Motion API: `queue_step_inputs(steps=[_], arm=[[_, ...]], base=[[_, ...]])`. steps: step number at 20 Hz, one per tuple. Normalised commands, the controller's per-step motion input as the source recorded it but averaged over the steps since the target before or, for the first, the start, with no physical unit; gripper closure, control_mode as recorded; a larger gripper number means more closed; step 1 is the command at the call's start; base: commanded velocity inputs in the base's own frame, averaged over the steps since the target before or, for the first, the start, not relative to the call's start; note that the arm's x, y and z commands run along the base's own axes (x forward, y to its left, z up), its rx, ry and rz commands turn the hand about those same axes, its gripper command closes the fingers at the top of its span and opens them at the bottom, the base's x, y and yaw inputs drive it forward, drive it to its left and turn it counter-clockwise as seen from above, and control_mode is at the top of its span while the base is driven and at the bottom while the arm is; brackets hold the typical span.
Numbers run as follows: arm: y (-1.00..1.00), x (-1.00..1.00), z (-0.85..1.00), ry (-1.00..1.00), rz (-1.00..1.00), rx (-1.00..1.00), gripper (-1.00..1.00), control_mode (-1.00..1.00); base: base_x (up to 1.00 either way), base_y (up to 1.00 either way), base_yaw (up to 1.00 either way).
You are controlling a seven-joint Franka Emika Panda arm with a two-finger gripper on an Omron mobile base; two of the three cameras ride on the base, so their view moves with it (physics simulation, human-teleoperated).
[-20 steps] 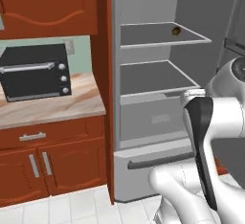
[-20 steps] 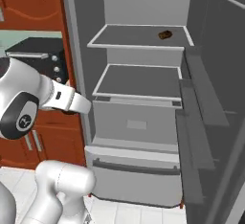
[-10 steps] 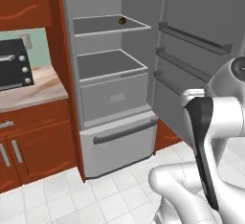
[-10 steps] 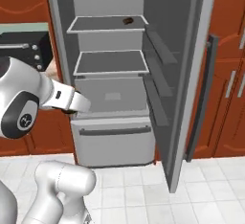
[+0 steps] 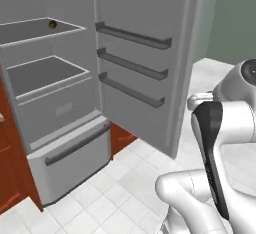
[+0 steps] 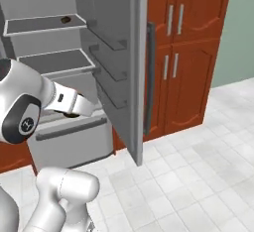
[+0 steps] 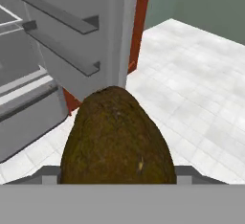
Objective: Gather the sweet potato and avocado from the fridge and place them on a tray on the dining counter. Then gather the steak and fish from the fridge and place them on the other tray.
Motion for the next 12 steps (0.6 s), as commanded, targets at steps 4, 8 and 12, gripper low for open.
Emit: queue_step_inputs(steps=[4,8,12], arm=[[0.00,0.00,0.00,0.00,0.00,0.00,1.00,1.00],[0.00,0.00,0.00,0.00,0.00,0.00,1.00,1.00],[0.00,0.00,0.00,0.00,0.00,0.00,1.00,1.00]], base=[[-0.01,-0.27,-0.64],[0.03,-0.51,-0.59],[0.43,-0.69,-0.46]])
